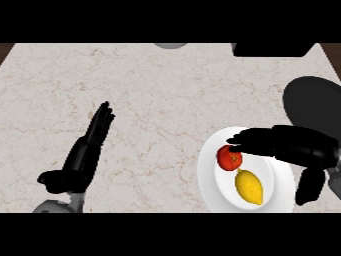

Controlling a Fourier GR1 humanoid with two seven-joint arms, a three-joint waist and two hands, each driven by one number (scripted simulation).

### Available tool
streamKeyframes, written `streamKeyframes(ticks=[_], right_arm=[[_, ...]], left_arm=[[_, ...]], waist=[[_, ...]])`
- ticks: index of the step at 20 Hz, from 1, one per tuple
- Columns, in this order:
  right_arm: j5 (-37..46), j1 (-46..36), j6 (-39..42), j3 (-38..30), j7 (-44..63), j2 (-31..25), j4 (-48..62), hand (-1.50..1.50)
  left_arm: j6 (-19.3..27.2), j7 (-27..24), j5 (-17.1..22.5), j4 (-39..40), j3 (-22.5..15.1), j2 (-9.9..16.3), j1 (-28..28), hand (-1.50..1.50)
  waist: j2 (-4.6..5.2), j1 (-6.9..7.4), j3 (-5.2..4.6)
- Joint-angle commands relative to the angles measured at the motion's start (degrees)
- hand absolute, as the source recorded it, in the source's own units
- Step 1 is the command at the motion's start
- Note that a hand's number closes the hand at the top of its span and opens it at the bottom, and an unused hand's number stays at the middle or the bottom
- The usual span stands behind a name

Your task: Pick the lemon from the plate and place it in the pan

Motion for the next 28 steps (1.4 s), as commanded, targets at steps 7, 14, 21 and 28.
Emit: streamKeyframes(ticks=[7, 14, 21, 28], right_arm=[[16.23, 3.87, -1.61, 2.03, 1.77, 6.23, 1.49, -1.50], [21.28, 7.61, -1.41, -1.71, -2.75, 7.15, 3.04, -1.50], [23.87, 7.26, 4.53, -5.42, 0.49, 14.33, 1.55, -1.50], [31.14, 3.71, 0.43, -4.82, -2.64, 20.13, 14.40, -1.50]], left_arm=[[-4.87, -0.98, 0.61, 1.23, 4.35, 0.02, 1.00, 0.00], [-1.53, 0.46, -4.39, 2.60, 3.39, -5.66, -1.82, 0.00], [-4.17, 0.89, -5.50, 1.36, 5.30, -5.98, -0.23, 0.00], [-6.34, -0.15, -6.20, 0.01, 6.20, -5.88, 2.68, 0.00]], waist=[[-0.03, -0.48, 0.01], [-0.01, -0.67, 0.01], [-0.05, -0.62, 0.00], [0.04, -0.29, 0.01]])
